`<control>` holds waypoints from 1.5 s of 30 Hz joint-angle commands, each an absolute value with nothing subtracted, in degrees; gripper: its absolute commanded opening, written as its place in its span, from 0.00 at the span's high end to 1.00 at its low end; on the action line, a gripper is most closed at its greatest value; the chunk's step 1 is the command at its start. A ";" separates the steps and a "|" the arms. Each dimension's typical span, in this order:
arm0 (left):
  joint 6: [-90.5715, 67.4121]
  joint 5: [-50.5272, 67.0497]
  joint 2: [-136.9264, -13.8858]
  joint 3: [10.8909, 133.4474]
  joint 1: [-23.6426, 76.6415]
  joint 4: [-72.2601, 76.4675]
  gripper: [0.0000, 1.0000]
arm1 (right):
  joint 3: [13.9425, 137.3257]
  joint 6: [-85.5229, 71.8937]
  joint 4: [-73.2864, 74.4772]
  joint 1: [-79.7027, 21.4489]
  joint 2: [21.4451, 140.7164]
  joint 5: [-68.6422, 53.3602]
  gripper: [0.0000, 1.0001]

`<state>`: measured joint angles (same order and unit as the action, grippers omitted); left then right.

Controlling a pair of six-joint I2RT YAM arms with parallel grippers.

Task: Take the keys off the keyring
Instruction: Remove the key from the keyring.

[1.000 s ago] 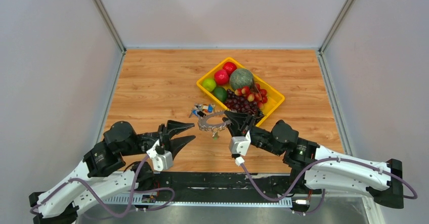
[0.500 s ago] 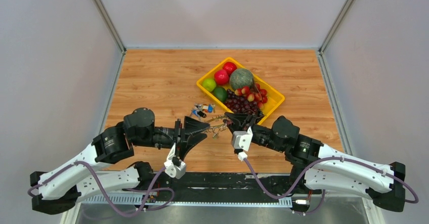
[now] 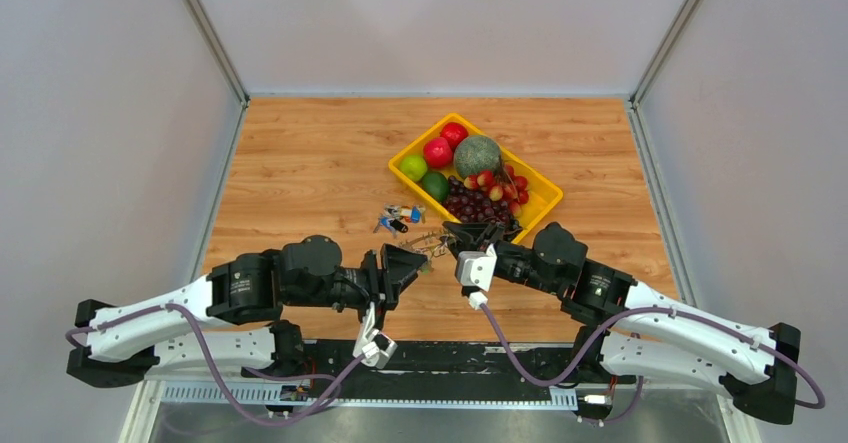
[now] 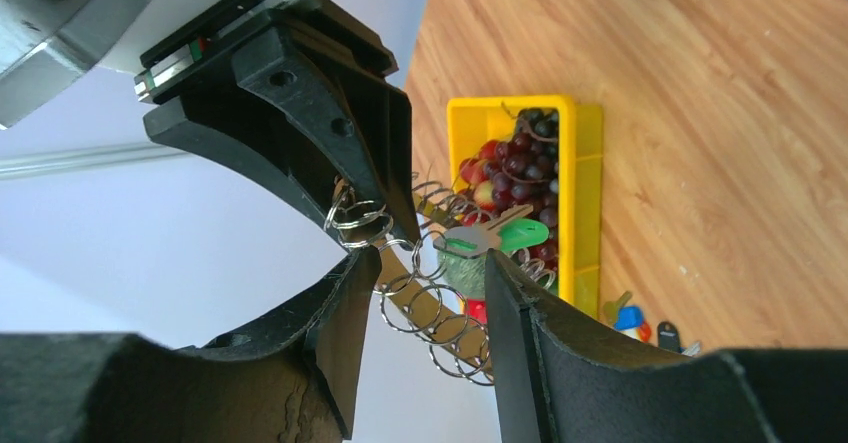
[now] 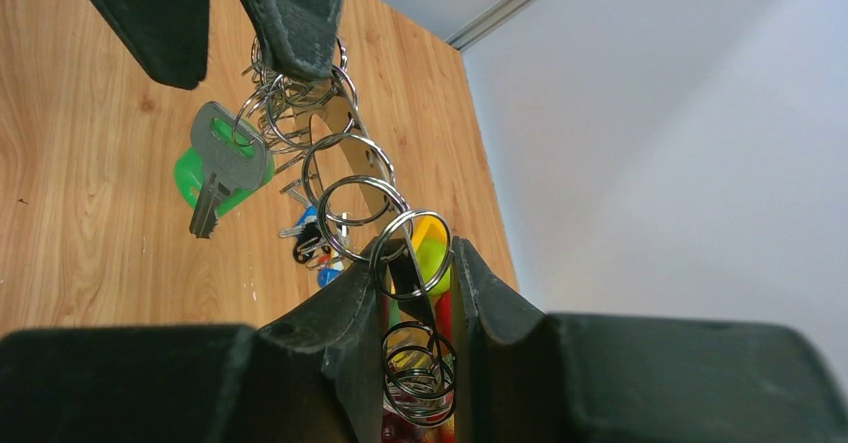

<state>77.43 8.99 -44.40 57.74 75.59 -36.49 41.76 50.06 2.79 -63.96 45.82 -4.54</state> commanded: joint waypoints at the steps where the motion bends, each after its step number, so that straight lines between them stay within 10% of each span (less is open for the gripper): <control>1: 82.44 0.44 -43.35 55.40 77.30 -31.06 0.47 | 45.26 49.15 -0.25 -63.31 45.73 -7.40 1.00; 20: 88.51 -11.04 -45.12 53.23 79.19 -25.44 0.57 | 44.47 48.93 -0.26 -61.54 45.59 -10.08 1.00; 40: 83.39 -9.00 -44.19 53.43 79.27 -22.72 1.00 | 44.35 48.93 -0.18 -60.91 46.15 -11.33 1.00; 45: 67.89 -8.18 -45.81 55.72 79.34 -21.26 1.00 | 41.82 47.34 -0.77 -60.98 47.48 -10.44 0.76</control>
<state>81.17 -8.86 -44.97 53.17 79.11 -25.82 41.85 49.30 2.72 -61.01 46.61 -9.52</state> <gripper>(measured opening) 0.007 0.255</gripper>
